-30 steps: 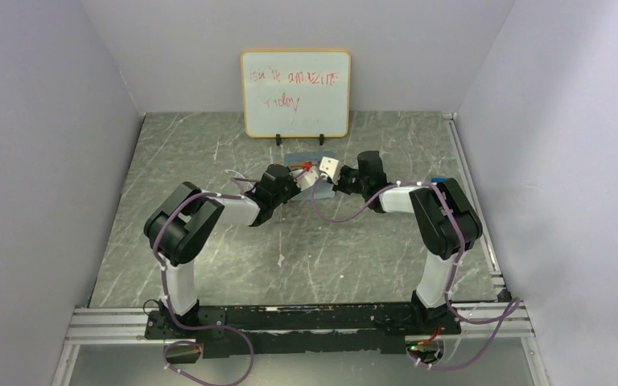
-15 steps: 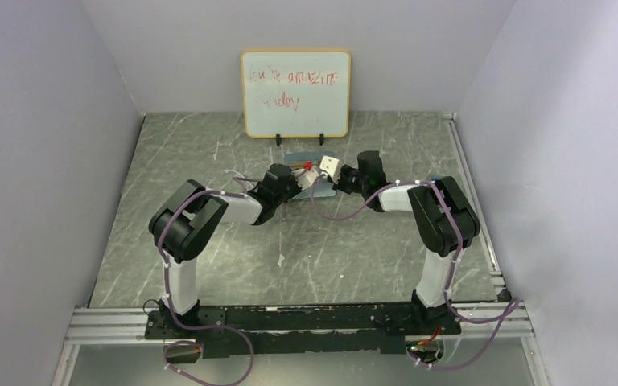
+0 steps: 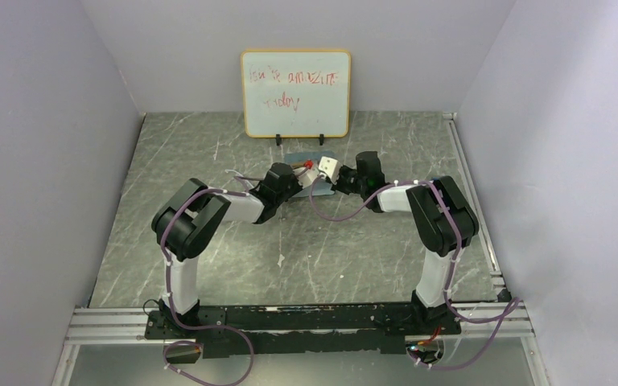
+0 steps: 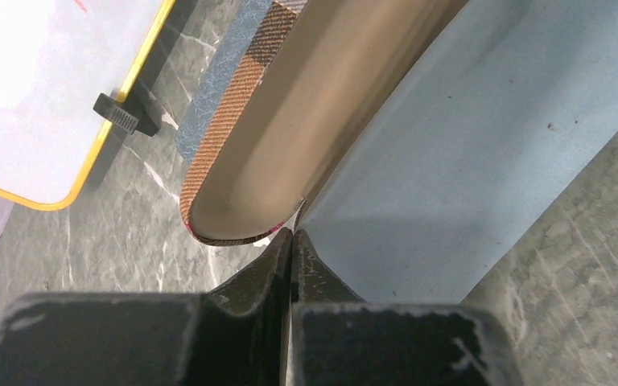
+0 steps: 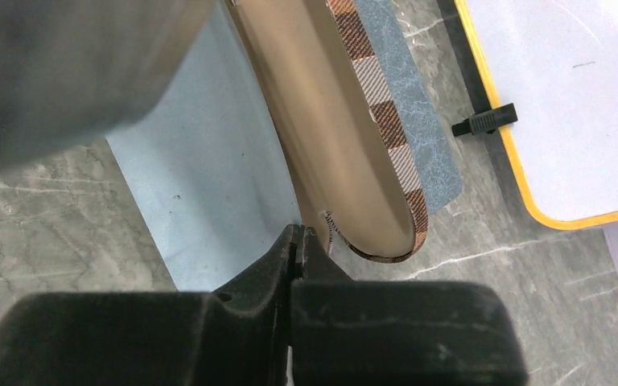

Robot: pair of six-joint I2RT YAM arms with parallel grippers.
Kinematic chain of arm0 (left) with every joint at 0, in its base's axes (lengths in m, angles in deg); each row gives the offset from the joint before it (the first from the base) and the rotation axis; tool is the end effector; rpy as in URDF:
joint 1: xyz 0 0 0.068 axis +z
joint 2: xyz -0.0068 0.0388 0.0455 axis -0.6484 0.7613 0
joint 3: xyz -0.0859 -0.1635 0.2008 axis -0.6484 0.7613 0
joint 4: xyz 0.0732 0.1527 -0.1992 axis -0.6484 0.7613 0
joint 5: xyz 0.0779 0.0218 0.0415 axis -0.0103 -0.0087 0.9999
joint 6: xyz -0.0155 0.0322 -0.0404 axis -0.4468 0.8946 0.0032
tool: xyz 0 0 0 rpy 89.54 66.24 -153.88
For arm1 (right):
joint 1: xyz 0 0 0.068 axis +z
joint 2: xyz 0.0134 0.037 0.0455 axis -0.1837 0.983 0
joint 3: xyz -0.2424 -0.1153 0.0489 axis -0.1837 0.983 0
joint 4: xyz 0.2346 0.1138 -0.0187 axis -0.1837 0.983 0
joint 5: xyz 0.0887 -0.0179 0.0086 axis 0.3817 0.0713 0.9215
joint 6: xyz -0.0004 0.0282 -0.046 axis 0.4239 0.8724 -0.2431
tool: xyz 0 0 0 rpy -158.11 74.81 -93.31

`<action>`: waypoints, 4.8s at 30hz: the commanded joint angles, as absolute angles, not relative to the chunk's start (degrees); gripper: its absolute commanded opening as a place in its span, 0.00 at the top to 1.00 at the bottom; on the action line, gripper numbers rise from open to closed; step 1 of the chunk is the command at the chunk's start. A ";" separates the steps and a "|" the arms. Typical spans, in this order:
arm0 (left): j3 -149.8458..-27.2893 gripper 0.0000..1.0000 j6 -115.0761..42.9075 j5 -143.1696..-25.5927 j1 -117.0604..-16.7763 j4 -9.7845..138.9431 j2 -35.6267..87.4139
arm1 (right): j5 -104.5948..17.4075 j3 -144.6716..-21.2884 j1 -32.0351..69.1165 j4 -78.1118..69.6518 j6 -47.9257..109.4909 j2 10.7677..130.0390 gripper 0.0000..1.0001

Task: Organize the sunglasses
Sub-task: Place the glasses cleaning cloth in the sunglasses case.

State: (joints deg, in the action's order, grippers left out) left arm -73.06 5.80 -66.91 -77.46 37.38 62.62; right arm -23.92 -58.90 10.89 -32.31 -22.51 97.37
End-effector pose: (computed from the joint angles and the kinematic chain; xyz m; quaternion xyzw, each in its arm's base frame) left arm 0.3273 -0.2398 0.1421 0.4338 0.7276 0.0371 0.5301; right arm 0.3471 0.1541 0.1422 -0.5673 0.6274 0.0919 0.5255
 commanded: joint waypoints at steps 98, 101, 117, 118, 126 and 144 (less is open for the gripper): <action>-72.56 0.69 2.64 -63.10 -77.67 34.94 57.39 | -20.44 -58.23 10.97 -33.34 -20.84 92.49 0.66; -71.65 0.67 2.10 -63.60 -77.64 35.74 54.99 | -18.20 -58.51 10.95 -31.33 -20.84 91.15 0.67; -63.71 0.46 2.29 -68.79 -73.45 53.31 35.98 | -13.41 -60.64 11.06 -8.39 -25.22 78.67 0.48; -63.70 0.46 2.00 -69.61 -72.45 55.94 34.40 | -13.23 -60.77 11.04 -6.37 -25.25 76.96 0.41; -63.12 0.46 3.22 -77.24 -65.41 70.22 28.37 | -15.68 -55.88 11.06 -2.79 -20.84 61.51 0.00; -69.14 0.49 1.95 -82.30 -60.13 82.21 35.92 | -17.53 -49.27 9.67 -7.19 -22.35 57.23 0.00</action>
State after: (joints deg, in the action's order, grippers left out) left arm -67.75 2.78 -80.37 -60.28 80.18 36.27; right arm -17.74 -49.43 9.95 -4.57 -22.51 57.68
